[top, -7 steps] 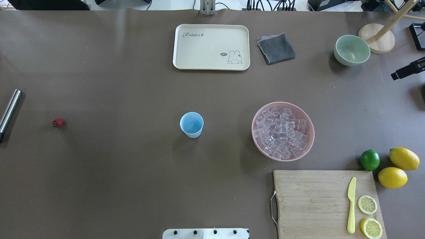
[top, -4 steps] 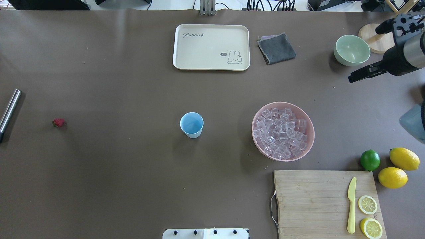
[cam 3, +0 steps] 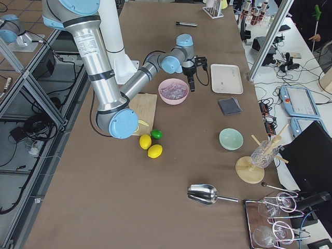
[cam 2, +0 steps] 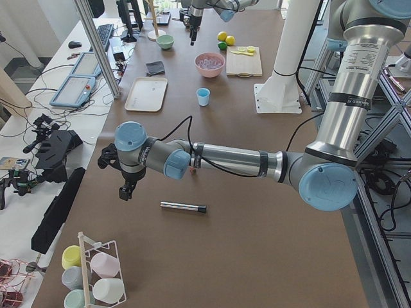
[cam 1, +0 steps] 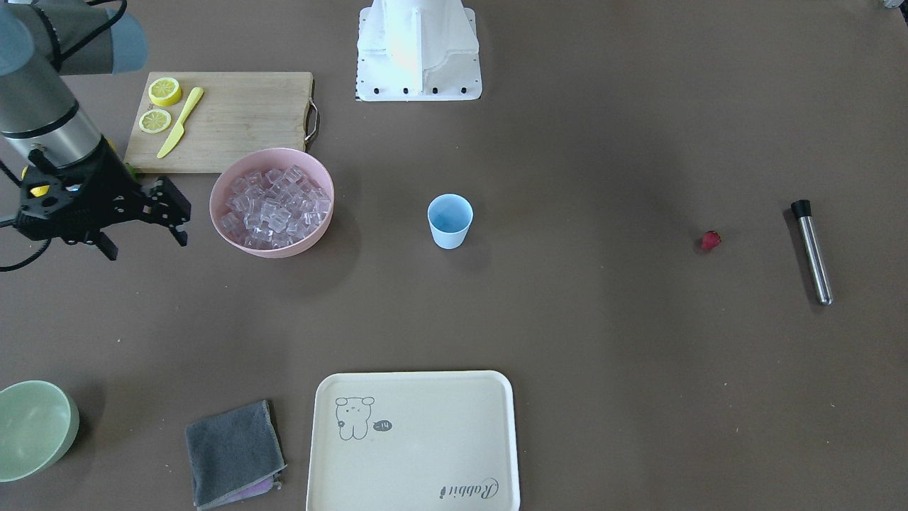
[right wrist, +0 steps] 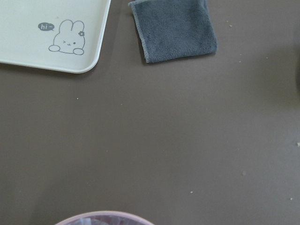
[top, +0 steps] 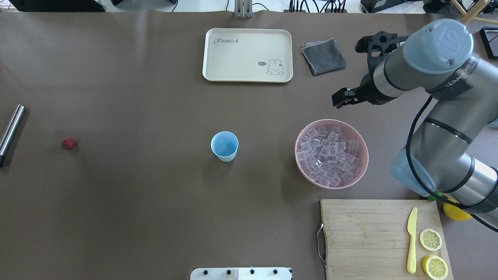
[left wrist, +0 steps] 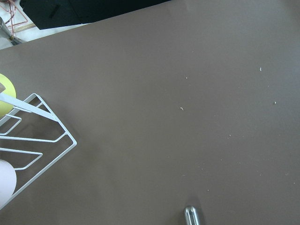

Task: Mash ice and strawberries in cup
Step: 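Move the right gripper over the pink bowl of ice cubes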

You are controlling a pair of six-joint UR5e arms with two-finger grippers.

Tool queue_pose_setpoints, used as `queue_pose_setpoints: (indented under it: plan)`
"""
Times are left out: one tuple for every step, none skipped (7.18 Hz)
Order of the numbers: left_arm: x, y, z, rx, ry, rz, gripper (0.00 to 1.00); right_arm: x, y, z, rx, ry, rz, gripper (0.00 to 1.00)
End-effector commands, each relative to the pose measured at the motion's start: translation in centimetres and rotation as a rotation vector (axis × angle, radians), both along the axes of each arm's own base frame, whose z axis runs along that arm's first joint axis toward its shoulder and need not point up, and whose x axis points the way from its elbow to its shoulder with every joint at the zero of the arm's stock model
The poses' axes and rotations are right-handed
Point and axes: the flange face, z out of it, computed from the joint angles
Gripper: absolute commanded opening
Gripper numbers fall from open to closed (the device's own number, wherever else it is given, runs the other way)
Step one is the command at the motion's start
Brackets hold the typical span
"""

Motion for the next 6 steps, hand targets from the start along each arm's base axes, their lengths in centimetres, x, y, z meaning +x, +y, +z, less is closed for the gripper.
queue_pose_setpoints:
  plan:
    - [0.0, 0.0, -0.2, 0.004, 0.002, 0.001, 0.99, -4.6, 3.0, 0.4, -0.063, 0.028, 0.022, 0.99]
    - [-0.1, 0.1, -0.2, 0.008, 0.001, 0.0, 0.99, -6.0, 3.7, 0.3, -0.11, 0.015, 0.045, 0.99]
    - [-0.1, 0.0, -0.3, 0.01, 0.001, 0.0, 0.99, -7.5, 4.8, 1.1, -0.121, 0.033, 0.026, 0.99]
    - [-0.1, 0.0, -0.3, 0.01, 0.0, -0.001, 0.99, -7.7, 4.9, 1.7, -0.113, 0.054, 0.032, 0.9]
    - [-0.1, 0.0, -0.3, 0.013, 0.001, 0.001, 0.99, -8.7, 5.1, 2.5, -0.096, 0.083, 0.033, 0.89]
    - [-0.1, 0.2, -0.3, 0.013, 0.001, 0.001, 0.99, -8.9, 5.4, 2.6, -0.092, 0.092, 0.026, 0.73]
